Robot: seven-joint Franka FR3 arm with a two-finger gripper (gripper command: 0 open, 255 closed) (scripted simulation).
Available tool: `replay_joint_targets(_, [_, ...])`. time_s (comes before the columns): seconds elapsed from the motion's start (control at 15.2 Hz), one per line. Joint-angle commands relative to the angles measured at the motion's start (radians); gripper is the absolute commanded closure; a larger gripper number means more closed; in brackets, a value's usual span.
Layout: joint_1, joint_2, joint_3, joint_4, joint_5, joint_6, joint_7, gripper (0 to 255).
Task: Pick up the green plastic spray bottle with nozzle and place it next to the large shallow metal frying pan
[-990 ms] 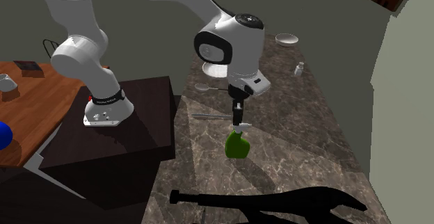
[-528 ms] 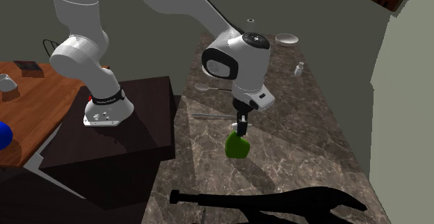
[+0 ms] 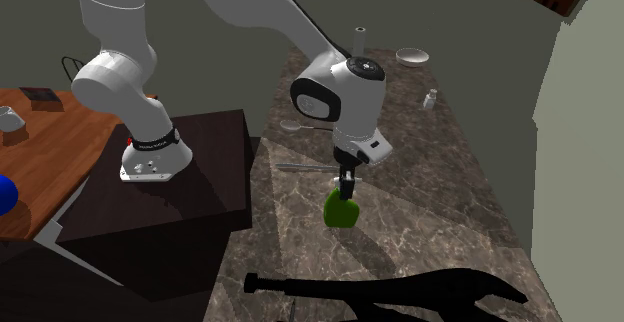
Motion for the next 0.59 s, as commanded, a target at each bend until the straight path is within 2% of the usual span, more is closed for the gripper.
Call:
replay_joint_targets(0.0, [0.0, 0.0, 0.0, 0.0, 0.0, 0.0, 0.0, 0])
replay_joint_targets(0.07, [0.0, 0.0, 0.0, 0.0, 0.0, 0.0, 0.0, 0])
replay_joint_targets(0.13, [0.0, 0.0, 0.0, 0.0, 0.0, 0.0, 0.0, 255])
replay_joint_targets(0.53, [0.0, 0.0, 0.0, 0.0, 0.0, 0.0, 0.0, 255])
